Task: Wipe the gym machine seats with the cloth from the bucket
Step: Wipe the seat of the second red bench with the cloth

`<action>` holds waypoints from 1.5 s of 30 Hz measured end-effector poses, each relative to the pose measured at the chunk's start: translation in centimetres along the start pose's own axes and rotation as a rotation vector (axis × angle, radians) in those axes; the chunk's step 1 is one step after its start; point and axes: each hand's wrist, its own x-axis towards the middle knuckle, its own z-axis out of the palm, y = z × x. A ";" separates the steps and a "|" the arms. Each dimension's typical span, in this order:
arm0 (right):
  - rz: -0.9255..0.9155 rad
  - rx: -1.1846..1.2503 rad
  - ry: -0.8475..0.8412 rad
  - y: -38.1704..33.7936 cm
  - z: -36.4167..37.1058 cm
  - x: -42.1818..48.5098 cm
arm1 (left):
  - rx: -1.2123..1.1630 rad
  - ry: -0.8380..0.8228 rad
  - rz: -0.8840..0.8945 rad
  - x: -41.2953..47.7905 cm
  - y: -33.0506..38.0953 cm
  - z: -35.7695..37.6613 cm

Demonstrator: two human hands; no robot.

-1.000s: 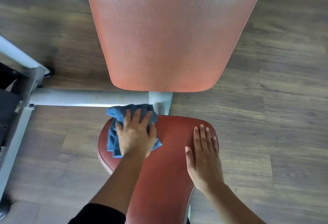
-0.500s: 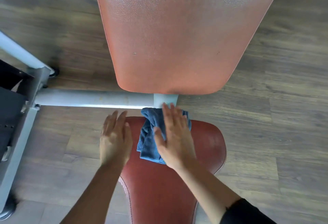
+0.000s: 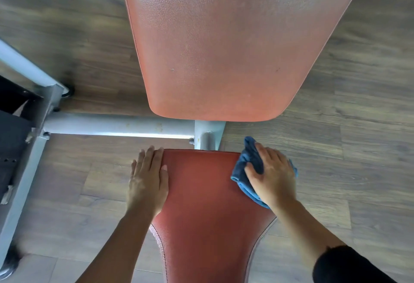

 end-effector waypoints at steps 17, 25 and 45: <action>-0.204 0.080 -0.015 -1.9 -0.3 -6.2 | 0.113 0.033 -0.045 -0.9 0.3 -0.5; -0.193 0.167 -0.052 -7.4 0.8 -6.5 | 0.092 0.052 0.005 -3.3 0.1 -0.1; -0.155 0.170 -0.080 -6.4 0.2 -9.1 | 0.077 0.034 0.076 -6.1 -0.3 0.4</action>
